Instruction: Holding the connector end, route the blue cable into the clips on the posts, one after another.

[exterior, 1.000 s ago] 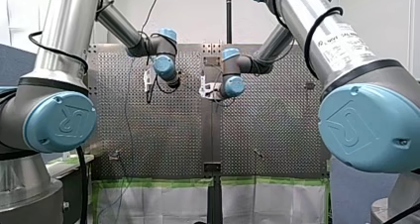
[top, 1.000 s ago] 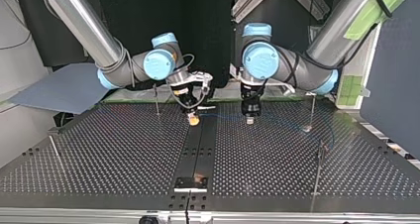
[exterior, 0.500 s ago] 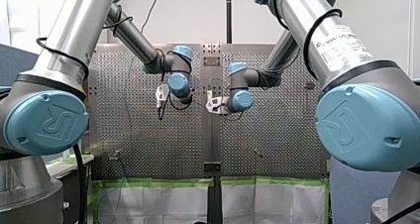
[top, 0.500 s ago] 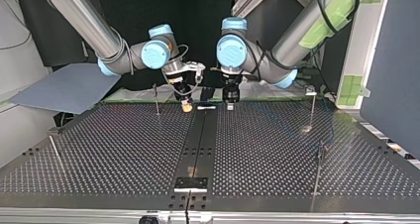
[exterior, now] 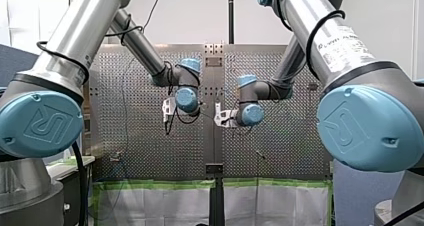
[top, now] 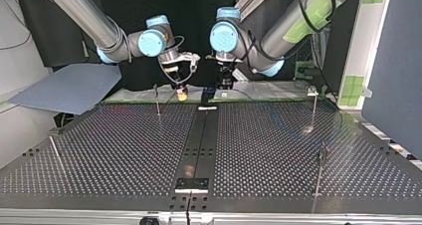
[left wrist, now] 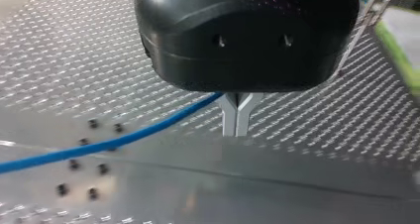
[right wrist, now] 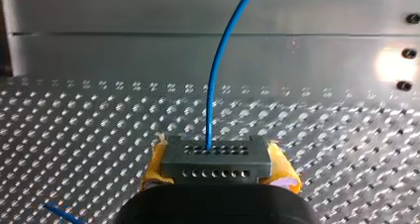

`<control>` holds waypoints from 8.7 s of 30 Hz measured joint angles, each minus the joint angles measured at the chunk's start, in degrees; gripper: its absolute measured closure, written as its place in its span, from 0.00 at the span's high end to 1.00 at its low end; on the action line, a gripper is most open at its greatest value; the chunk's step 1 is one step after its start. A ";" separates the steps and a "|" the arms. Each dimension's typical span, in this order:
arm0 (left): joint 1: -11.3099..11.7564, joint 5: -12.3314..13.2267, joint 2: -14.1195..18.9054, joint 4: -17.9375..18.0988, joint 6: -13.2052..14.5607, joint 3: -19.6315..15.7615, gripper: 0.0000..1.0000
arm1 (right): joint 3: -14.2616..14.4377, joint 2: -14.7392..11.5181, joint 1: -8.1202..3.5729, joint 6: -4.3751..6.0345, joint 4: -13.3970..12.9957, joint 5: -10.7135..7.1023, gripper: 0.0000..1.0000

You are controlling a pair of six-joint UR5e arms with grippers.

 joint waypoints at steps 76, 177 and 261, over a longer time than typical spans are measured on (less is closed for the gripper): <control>-15.36 -1.47 -32.86 26.78 0.32 9.95 0.00 | 19.95 16.10 -16.45 -5.51 -37.10 -8.84 0.00; -15.37 -0.92 -46.63 7.04 -1.19 44.19 0.00 | 8.25 16.92 -34.33 -4.95 -24.39 -32.41 0.00; -10.97 6.83 -51.07 2.68 -6.07 53.27 0.00 | -0.50 24.35 -34.94 -1.14 -26.96 -33.44 0.00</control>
